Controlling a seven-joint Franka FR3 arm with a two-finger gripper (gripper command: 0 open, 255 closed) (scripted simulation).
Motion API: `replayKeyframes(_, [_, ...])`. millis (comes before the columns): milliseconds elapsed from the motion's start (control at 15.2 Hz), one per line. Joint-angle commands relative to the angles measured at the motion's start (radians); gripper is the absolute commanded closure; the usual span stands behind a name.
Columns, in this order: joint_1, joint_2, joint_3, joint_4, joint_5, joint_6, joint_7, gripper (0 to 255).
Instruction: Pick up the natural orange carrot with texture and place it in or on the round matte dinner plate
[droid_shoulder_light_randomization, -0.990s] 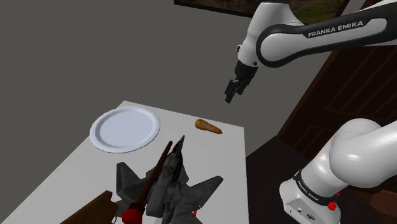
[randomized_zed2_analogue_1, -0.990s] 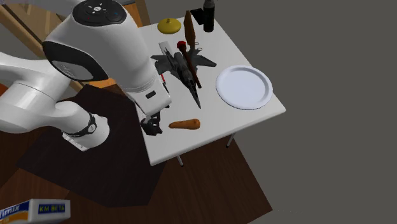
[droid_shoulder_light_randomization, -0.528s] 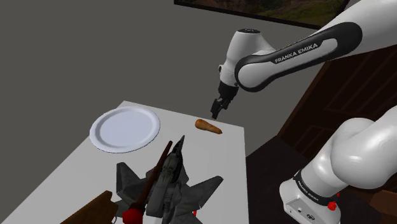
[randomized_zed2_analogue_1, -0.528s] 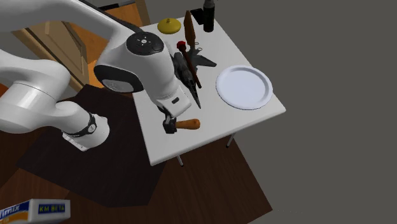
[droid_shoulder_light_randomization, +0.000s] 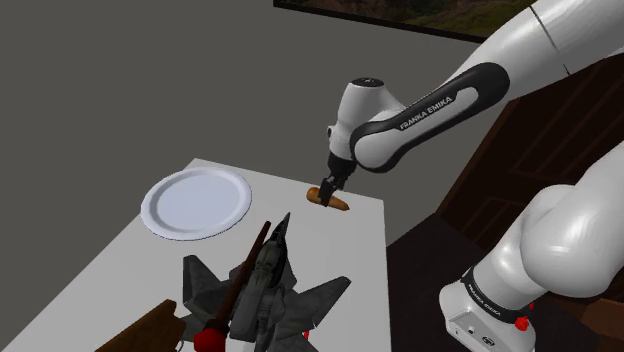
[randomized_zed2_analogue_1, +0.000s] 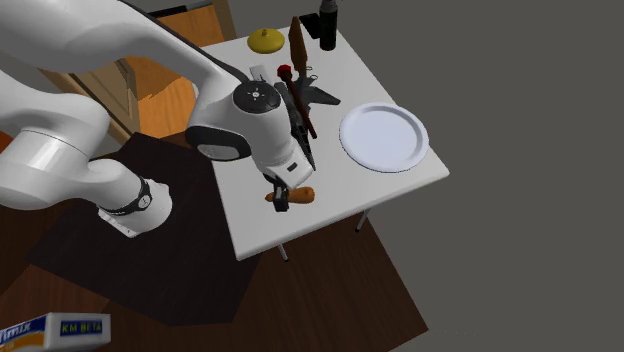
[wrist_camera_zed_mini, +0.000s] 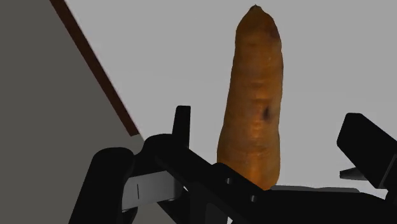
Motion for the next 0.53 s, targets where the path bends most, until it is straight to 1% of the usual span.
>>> replayKeyframes(0, [0.000, 0.025, 0.001, -0.009, -0.004, 0.035, 0.003, 0])
replayKeyframes(132, [-0.001, 0.047, 0.002, -0.012, -0.009, 0.059, 0.007, 0])
replayKeyframes(462, [-0.001, 0.047, 0.002, -0.012, -0.009, 0.059, 0.007, 0])
